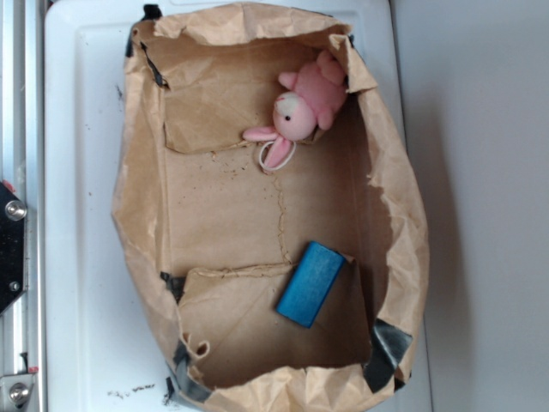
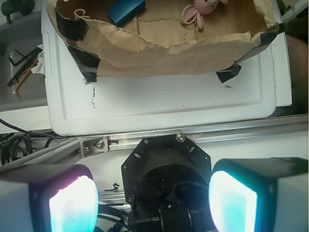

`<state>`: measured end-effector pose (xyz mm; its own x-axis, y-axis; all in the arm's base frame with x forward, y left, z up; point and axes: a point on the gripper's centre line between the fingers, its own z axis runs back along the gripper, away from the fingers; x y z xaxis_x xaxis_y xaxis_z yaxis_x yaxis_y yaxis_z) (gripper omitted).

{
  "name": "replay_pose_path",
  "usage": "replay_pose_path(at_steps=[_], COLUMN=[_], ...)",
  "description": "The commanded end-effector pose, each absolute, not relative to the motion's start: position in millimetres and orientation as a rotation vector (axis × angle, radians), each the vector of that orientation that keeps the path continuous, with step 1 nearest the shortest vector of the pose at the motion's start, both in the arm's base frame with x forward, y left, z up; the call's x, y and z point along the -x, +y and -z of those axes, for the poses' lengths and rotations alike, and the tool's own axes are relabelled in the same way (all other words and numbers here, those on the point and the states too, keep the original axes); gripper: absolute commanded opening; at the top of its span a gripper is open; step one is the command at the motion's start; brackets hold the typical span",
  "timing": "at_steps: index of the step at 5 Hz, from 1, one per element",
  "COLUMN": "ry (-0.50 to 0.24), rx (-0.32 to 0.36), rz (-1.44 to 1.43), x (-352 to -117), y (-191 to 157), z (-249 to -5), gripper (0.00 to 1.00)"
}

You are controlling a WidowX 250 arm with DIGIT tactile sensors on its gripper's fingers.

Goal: Grab the blue block.

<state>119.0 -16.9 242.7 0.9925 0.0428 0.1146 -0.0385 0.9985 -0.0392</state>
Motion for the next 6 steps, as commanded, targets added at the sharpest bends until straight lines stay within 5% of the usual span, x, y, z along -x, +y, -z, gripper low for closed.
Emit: replay_pose_path(at_steps=[1, 2, 3, 4, 5, 6], ry=[-0.116, -0.134, -0.215, -0.305, -0.424, -0.462], rx=[0.037, 0.067, 0.034, 0.082, 0.117, 0.186], rz=[-0.041, -0.063, -0.156, -0.329, -0.578, -0.653], x=[-119.0, -159.8, -193.1, -227.7, -234.2, -241.3], y=[-16.9, -20.0, -24.0, -15.8, -12.1, -13.0], z=[-242.7, -245.7, -245.5, -237.8, -222.3, -203.9], gripper=[1.00, 1.00, 1.00, 1.00, 1.00, 1.00])
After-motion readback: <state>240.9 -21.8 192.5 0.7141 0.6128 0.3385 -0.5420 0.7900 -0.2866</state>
